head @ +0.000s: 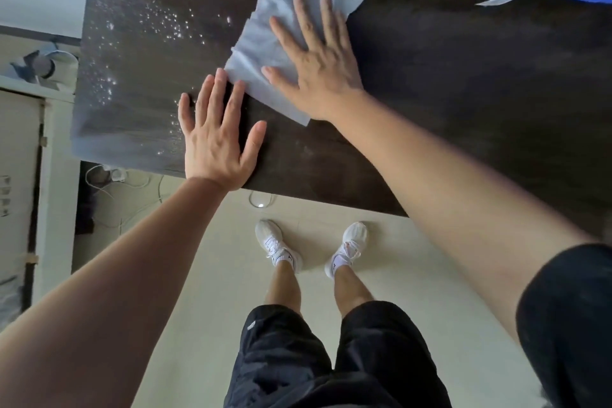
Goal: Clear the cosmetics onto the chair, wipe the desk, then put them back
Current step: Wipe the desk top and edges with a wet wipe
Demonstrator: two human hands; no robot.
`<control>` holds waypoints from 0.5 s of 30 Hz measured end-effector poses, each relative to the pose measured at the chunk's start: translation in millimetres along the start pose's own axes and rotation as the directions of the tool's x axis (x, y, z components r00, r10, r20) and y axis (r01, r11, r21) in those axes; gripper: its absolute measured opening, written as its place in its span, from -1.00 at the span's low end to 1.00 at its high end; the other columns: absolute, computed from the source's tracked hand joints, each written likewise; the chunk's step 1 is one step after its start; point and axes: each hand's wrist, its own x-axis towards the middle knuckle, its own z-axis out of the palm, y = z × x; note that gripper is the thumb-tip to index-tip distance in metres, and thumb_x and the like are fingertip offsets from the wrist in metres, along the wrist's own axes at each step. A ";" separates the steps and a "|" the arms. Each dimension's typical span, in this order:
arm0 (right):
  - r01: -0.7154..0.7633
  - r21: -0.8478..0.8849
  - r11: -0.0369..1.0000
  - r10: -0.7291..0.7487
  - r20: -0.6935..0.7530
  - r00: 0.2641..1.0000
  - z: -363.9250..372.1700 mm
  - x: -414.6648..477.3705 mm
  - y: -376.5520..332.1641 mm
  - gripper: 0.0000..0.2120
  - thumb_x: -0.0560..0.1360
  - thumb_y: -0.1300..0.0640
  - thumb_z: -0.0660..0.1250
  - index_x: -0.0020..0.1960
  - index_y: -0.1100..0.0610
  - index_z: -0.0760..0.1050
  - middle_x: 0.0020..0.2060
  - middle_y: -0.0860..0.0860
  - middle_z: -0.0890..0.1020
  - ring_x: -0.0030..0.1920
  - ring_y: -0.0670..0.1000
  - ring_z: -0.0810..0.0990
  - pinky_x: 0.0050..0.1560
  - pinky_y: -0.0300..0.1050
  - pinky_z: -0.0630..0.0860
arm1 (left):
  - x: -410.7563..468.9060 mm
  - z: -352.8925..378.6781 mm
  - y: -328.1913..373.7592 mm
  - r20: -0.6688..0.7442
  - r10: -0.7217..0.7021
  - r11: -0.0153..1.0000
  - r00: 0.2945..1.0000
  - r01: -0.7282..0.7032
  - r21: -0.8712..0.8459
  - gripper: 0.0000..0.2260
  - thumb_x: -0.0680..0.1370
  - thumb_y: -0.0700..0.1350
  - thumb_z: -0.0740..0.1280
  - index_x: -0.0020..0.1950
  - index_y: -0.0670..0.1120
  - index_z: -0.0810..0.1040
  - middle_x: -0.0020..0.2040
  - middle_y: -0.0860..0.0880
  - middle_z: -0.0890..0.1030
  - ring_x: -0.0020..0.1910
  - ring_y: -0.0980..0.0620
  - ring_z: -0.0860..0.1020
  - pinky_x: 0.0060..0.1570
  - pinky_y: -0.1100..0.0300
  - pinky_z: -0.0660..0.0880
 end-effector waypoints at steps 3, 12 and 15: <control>0.130 -0.017 0.991 -0.130 0.025 0.991 16.8 -71.4 16.1 -0.26 0.58 -0.44 -0.15 0.65 -0.11 -0.11 0.64 0.13 -0.10 0.61 0.29 -0.18 0.59 0.23 -0.13 | 0.4 -1.2 0.2 0.010 -0.005 1.000 1.000 0.005 0.002 -0.35 0.63 0.28 -0.09 0.58 -0.10 0.21 0.60 -0.17 0.15 0.58 -0.16 0.11 0.50 -0.28 -0.02; -0.262 0.004 0.965 0.262 0.000 0.965 4.0 -51.5 88.7 -0.23 0.52 -0.52 -0.25 0.62 -0.18 -0.21 0.63 0.14 -0.19 0.60 0.28 -0.23 0.58 0.21 -0.22 | -0.1 0.2 -0.8 -0.006 -0.010 1.000 1.000 0.010 0.002 -0.35 0.63 0.29 -0.09 0.58 -0.09 0.21 0.60 -0.16 0.17 0.58 -0.15 0.12 0.50 -0.26 -0.01; -0.312 0.044 0.949 0.314 -0.042 0.949 1.8 -22.7 62.0 -0.23 0.54 -0.47 -0.22 0.64 -0.13 -0.15 0.63 0.18 -0.13 0.60 0.31 -0.19 0.58 0.24 -0.19 | 0.5 1.9 -2.4 -0.017 -0.002 1.000 1.000 0.002 -0.003 -0.36 0.64 0.28 -0.08 0.58 -0.09 0.21 0.59 -0.16 0.19 0.57 -0.16 0.14 0.50 -0.25 0.00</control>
